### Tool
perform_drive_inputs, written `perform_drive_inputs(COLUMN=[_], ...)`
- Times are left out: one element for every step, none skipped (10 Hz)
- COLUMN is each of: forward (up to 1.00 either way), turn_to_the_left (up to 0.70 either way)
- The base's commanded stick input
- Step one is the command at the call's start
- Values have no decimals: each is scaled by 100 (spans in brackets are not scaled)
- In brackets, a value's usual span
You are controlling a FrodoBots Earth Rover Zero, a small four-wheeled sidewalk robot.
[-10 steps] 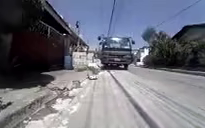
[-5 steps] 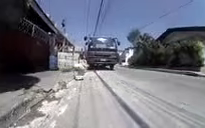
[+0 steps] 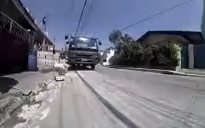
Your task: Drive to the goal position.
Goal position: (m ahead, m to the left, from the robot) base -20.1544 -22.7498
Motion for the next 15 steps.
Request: perform_drive_inputs(forward=[0, 0, 0, 0, 0, 0, 0, 0, 0, 0, 0, 0, 0, 0, 0], turn_to_the_left=[-70, -70, -70, -70, -70, -70, -70, -70, -70, -70, -70, -70, -70, -70, -70])
